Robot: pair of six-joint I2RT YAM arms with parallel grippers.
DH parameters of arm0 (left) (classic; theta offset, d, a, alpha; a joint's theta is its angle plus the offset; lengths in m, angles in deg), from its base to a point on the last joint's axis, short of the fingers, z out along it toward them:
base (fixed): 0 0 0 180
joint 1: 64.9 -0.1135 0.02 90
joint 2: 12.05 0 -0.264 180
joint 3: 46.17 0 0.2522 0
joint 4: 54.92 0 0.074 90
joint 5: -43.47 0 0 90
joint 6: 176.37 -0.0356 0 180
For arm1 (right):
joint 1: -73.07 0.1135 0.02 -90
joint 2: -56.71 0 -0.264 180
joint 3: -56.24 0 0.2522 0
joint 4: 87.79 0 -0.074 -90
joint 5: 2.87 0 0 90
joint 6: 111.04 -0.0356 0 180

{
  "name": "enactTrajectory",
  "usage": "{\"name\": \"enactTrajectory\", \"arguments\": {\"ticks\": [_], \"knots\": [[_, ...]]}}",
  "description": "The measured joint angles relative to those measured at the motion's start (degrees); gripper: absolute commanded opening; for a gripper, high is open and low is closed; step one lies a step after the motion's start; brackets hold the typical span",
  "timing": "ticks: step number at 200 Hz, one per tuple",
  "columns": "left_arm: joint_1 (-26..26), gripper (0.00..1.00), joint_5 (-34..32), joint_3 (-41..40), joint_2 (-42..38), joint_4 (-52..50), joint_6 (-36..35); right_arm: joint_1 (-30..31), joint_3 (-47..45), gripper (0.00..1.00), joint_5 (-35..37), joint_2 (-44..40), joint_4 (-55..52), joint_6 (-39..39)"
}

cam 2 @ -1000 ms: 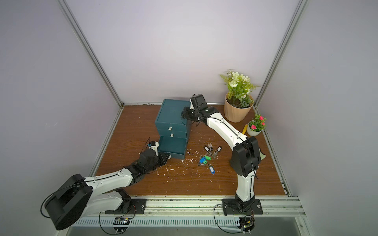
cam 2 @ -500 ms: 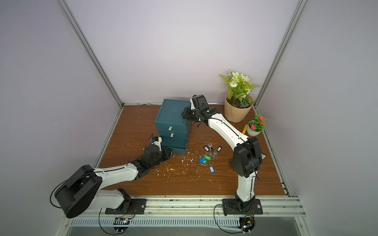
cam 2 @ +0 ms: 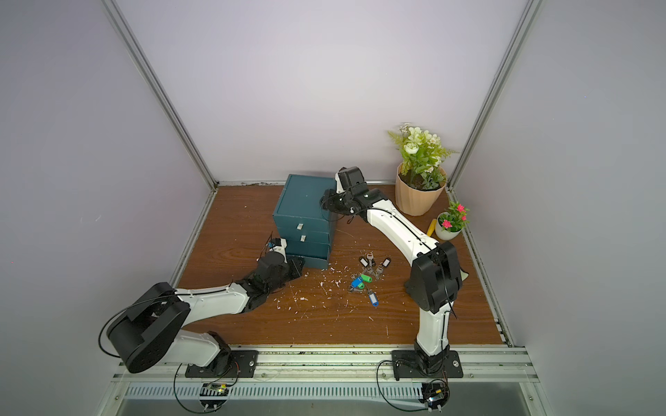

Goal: Take the keys out of the drawer
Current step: Close the drawer in the storage box.

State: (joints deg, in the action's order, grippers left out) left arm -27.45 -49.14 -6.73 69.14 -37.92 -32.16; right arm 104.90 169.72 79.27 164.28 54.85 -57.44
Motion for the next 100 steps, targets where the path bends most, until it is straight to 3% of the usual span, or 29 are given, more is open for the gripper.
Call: {"name": "enactTrajectory", "arguments": {"ticks": [100], "knots": [[-1.7, 0.0, -1.4, 2.8, 6.7, 2.6, -0.2, -0.3, 1.4, 0.55, -0.2, 0.7, -1.0, 0.1]]}}
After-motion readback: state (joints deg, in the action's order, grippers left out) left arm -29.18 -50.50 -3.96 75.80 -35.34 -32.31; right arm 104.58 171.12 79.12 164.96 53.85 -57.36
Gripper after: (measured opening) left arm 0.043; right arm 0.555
